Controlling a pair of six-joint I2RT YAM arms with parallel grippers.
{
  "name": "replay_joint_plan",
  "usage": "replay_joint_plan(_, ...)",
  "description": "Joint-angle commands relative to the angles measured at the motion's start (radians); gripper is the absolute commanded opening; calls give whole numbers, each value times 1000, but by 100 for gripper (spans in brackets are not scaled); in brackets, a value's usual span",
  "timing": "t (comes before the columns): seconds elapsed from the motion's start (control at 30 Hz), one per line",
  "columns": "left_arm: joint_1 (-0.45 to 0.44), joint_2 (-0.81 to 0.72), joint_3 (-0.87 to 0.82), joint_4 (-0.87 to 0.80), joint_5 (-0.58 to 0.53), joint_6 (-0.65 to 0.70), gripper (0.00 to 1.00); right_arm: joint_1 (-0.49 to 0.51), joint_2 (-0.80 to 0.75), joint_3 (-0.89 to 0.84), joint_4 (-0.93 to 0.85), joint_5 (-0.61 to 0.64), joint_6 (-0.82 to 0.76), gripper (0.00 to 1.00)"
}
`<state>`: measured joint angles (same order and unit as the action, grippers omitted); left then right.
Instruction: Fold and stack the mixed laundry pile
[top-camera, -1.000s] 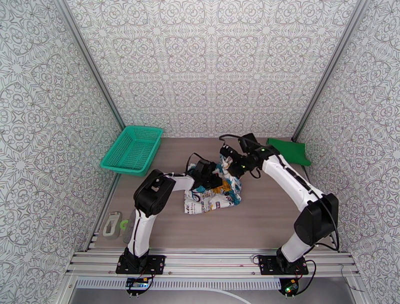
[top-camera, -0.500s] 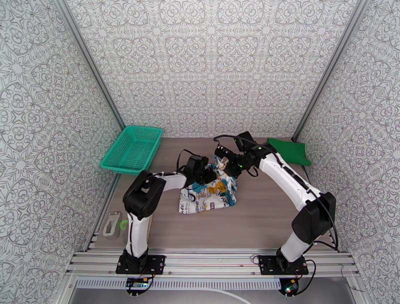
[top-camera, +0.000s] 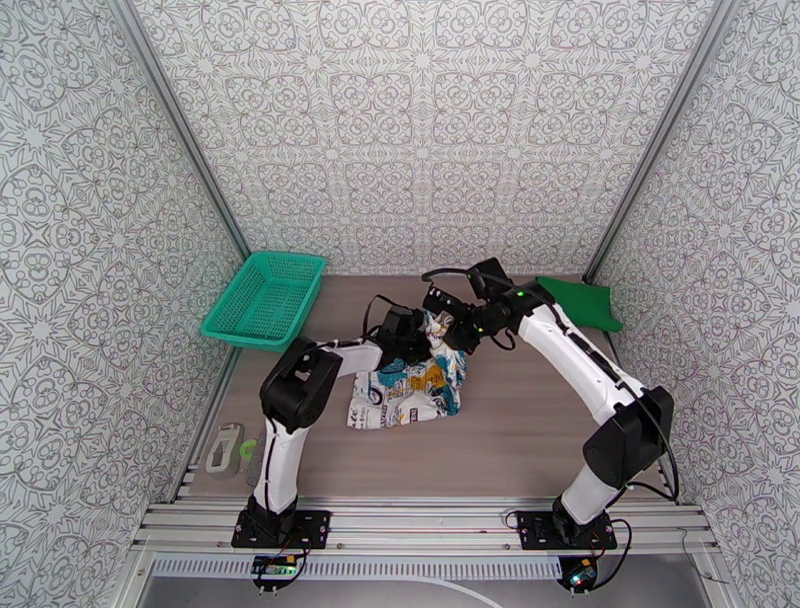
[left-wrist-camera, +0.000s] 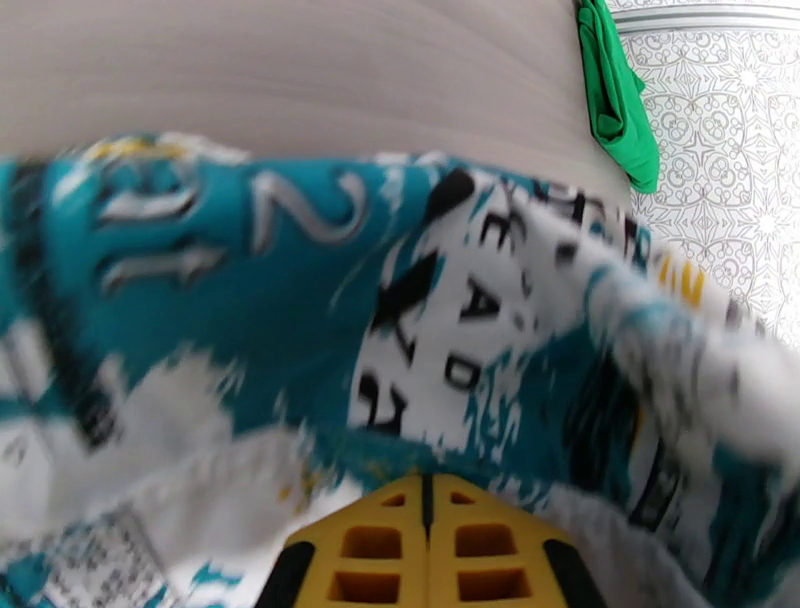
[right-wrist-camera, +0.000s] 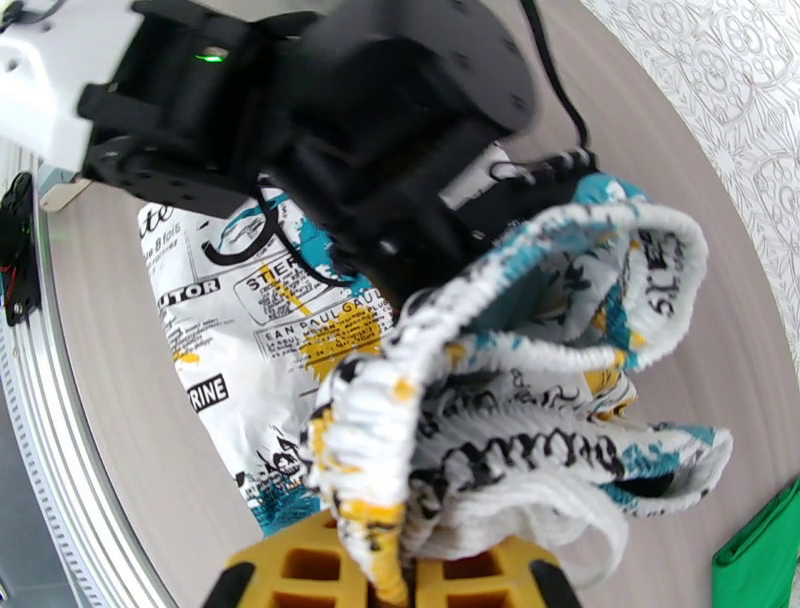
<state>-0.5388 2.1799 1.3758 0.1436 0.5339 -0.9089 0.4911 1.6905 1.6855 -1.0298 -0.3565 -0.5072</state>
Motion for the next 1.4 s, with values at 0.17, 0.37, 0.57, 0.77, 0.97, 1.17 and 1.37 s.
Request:
replay_joint_plan(0.17, 11, 126, 95, 7, -7, -76, 0, 7, -5, -17, 14, -95, -132, 0)
replay_joint_plan(0.37, 17, 155, 70, 81, 10, -116, 0, 21, 70, 76, -6, -191, -169, 0)
replay_joint_plan(0.57, 33, 123, 27, 126, 20, -128, 0, 77, 114, 123, -23, -235, -210, 0)
replay_joint_plan(0.77, -8, 159, 70, 182, 39, -182, 0, 99, 148, 135, -77, -249, -241, 0)
replay_joint_plan(0.97, -89, 205, 136, 279, 11, -285, 0, 94, 94, 89, -134, -193, -275, 0)
replay_joint_plan(1.17, -129, 186, 177, 282, -25, -310, 0, 65, 9, 25, -126, -138, -270, 0)
replay_joint_plan(1.37, -61, 79, 88, 274, 1, -259, 0, 49, -14, -15, -91, -134, -249, 0)
